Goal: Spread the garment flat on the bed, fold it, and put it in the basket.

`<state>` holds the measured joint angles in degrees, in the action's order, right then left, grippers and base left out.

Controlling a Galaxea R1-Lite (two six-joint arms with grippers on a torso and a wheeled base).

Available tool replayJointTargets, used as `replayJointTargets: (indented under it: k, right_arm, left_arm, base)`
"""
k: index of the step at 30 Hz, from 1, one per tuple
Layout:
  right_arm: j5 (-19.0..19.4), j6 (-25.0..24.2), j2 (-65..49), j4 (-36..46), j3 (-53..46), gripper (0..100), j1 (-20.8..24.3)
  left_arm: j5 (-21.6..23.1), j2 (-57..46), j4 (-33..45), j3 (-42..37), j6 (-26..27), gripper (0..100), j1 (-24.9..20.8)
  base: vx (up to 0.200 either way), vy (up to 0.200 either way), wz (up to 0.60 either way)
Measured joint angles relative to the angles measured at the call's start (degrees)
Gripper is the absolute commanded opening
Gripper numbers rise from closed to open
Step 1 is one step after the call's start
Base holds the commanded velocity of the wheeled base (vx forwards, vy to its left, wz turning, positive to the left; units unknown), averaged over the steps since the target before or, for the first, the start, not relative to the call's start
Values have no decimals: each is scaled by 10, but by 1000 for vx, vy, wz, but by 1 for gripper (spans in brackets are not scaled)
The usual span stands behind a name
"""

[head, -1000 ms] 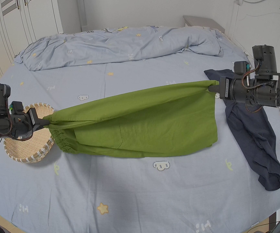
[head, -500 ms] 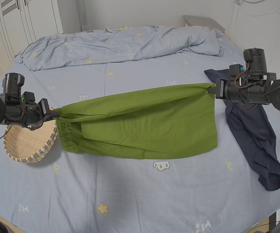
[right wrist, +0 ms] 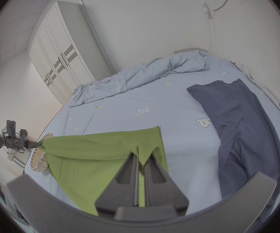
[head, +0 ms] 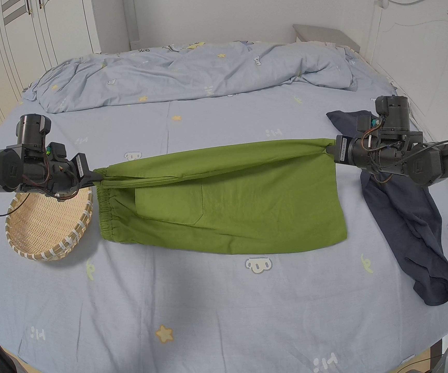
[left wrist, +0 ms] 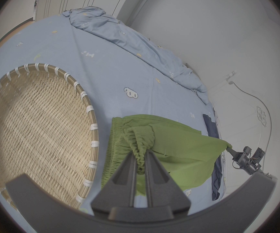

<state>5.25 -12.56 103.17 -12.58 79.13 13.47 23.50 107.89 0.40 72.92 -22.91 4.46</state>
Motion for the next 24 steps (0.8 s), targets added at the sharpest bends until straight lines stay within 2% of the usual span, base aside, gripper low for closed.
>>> replayJointTargets:
  k: [5, 24]
  right_arm:
    - [0, 0, 35, -31, 18, 0, -2]
    - [-4, 3, 93, -42, 60, 0, 5]
  left_arm:
    - [-2, 13, -1, 9, 0, 0, 4]
    - [-4, 46, -6, 41, 0, 0, 9]
  base:
    - [0, 0, 0]
    - [0, 0, 0]
